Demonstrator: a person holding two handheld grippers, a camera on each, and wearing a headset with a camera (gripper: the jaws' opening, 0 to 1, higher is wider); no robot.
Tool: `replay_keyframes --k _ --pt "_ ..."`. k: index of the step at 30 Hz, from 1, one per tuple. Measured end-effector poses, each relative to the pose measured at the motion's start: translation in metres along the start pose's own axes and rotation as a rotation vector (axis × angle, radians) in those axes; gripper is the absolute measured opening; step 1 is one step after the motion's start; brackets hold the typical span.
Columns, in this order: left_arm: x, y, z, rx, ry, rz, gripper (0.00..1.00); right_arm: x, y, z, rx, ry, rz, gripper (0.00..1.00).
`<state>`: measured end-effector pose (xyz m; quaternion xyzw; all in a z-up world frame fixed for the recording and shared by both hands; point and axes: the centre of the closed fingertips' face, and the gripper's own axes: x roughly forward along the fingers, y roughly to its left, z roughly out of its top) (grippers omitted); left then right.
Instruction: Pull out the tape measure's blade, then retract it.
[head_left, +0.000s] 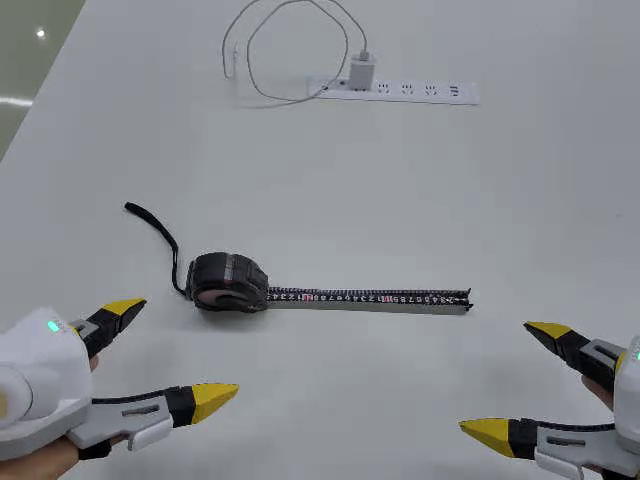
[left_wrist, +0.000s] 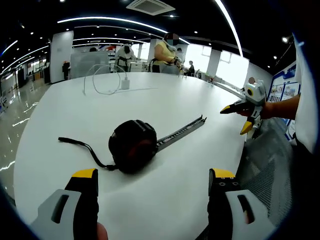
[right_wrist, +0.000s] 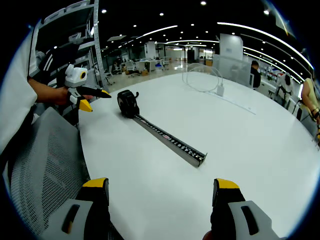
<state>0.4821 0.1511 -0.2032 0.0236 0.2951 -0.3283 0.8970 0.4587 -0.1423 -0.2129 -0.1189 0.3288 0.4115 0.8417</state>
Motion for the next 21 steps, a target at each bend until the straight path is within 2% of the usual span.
replay_keyframes --k 6,21 --pt "0.011 -0.007 0.002 0.0 0.004 -0.011 0.88 -0.001 -0.001 0.0 0.007 -0.003 0.0 0.84" --pt "0.035 -0.007 0.011 -0.021 -0.017 -0.02 0.87 -0.002 -0.001 -0.002 0.012 0.0 -0.003 0.84"
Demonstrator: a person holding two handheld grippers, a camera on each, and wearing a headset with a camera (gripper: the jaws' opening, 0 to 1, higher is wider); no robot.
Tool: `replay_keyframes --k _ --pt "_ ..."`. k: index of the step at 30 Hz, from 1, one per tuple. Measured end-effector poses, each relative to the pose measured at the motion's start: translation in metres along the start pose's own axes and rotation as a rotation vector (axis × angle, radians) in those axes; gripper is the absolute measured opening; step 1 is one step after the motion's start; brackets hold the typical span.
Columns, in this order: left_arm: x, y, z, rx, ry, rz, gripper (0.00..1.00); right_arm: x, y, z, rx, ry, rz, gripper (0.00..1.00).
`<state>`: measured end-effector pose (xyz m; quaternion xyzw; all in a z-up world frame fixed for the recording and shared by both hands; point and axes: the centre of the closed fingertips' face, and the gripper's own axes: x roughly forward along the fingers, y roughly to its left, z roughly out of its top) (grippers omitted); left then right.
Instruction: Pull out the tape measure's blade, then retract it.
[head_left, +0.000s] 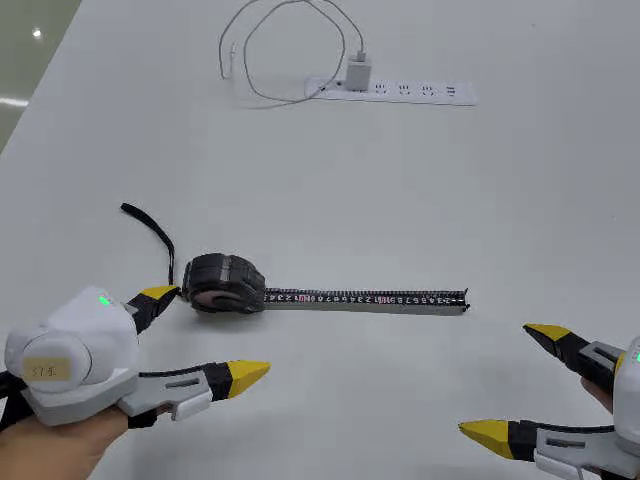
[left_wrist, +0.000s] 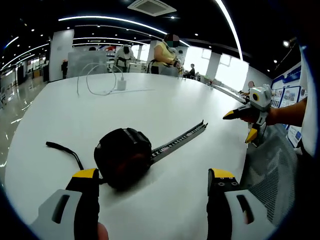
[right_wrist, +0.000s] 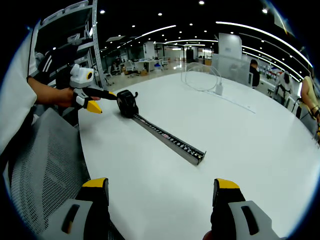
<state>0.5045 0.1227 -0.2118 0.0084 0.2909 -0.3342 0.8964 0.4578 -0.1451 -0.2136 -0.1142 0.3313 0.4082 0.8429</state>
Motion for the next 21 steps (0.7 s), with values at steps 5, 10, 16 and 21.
replay_keyframes --k 5,10,16,21 --pt "0.0033 0.0053 0.0051 -0.021 -0.017 0.022 0.87 0.0008 -0.0003 0.0004 0.003 -0.002 0.0 0.84" --pt "0.0066 0.0076 0.0094 -0.039 -0.034 0.041 0.88 0.0017 -0.0006 0.0008 0.0 -0.001 0.002 0.84" --pt "0.0066 0.0074 0.0091 -0.039 -0.038 0.047 0.88 0.0019 -0.0007 0.0008 0.0 -0.003 0.003 0.84" --pt "0.0071 0.008 0.0091 -0.041 -0.041 0.057 0.87 0.0032 -0.0021 0.0011 -0.004 -0.001 0.004 0.83"
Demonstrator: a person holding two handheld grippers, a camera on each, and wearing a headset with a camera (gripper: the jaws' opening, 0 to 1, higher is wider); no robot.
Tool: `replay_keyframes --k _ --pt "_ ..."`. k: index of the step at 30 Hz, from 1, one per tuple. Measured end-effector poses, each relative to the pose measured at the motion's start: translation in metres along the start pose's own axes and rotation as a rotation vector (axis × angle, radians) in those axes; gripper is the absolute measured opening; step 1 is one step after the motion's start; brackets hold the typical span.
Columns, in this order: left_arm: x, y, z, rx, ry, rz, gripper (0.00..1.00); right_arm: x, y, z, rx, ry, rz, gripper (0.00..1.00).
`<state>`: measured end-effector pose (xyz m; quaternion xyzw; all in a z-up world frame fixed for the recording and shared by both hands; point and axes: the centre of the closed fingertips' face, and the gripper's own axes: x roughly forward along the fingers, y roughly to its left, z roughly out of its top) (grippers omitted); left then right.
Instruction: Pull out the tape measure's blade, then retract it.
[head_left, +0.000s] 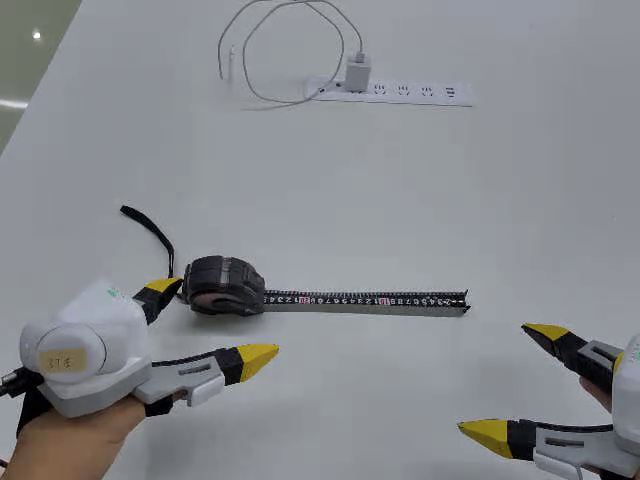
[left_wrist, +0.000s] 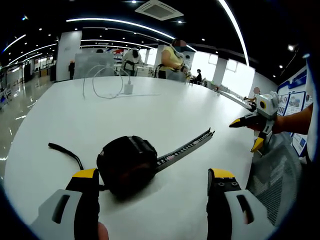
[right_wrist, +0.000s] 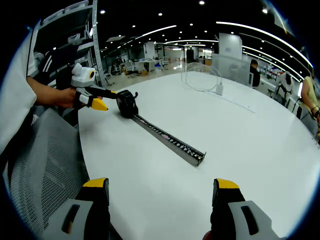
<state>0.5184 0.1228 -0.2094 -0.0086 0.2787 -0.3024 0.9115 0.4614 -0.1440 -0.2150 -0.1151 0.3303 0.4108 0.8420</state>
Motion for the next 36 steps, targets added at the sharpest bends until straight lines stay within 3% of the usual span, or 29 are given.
replay_keyframes --k 11,22,36 --pt "0.003 0.003 0.0 -0.002 0.007 0.047 0.85 0.006 -0.019 0.007 -0.099 0.04 0.042 0.78" --pt "0.009 0.004 0.001 -0.012 0.018 0.108 0.85 0.014 -0.039 0.008 -0.208 0.116 0.105 0.69" --pt "0.015 0.008 0.005 -0.087 0.005 0.209 0.86 0.023 -0.051 0.015 -0.302 0.17 0.168 0.55"
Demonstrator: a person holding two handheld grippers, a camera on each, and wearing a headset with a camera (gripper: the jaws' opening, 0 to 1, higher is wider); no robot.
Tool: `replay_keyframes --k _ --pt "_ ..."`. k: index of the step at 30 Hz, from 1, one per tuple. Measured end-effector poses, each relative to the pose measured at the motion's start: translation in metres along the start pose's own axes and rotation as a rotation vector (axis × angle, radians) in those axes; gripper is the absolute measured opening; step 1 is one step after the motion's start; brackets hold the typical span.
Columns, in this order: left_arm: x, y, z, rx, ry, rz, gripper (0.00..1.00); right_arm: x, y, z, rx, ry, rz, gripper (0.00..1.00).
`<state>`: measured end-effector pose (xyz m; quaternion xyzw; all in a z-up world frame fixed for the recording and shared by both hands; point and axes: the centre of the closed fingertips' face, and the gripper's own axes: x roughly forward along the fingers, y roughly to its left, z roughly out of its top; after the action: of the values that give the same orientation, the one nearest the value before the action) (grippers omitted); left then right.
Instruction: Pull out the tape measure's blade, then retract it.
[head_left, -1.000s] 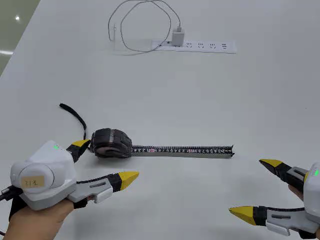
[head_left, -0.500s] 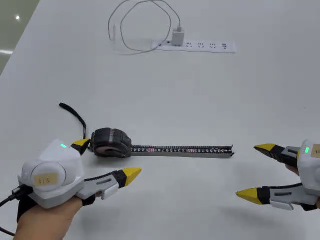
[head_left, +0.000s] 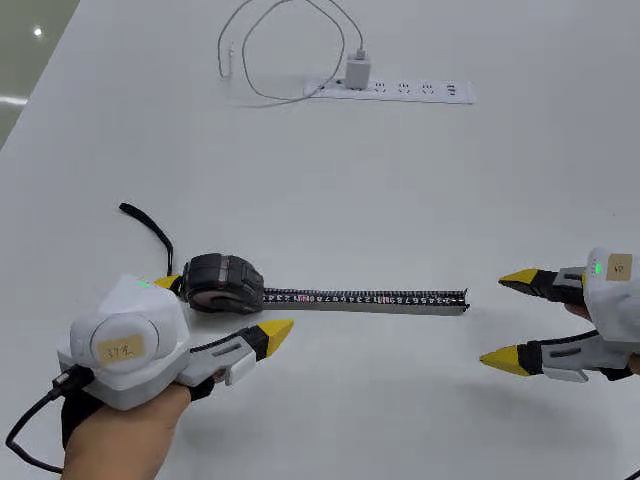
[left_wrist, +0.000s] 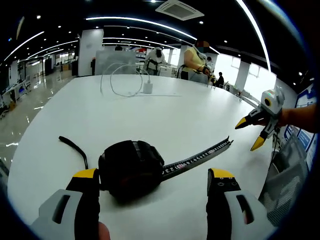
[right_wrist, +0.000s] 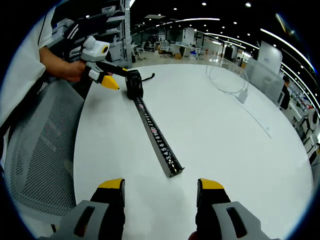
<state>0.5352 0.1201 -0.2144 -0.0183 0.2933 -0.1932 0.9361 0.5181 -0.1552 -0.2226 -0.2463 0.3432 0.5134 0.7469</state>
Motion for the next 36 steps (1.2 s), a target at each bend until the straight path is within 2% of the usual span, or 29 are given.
replay_keyframes --k 9,19,29,36 --pt "0.005 0.004 0.002 -0.031 0.004 0.051 0.82 0.008 -0.006 0.0 -0.032 0.024 0.041 0.5" --pt "0.009 0.01 0.002 -0.065 0.015 0.091 0.79 0.018 -0.016 -0.001 -0.057 0.051 0.063 0.46" --pt "0.012 0.015 0.002 -0.072 0.028 0.13 0.73 0.025 -0.016 -0.002 -0.086 0.071 0.092 0.4" --pt "0.014 0.019 0.002 -0.104 0.026 0.148 0.7 0.03 -0.015 0.0 -0.106 0.078 0.115 0.35"
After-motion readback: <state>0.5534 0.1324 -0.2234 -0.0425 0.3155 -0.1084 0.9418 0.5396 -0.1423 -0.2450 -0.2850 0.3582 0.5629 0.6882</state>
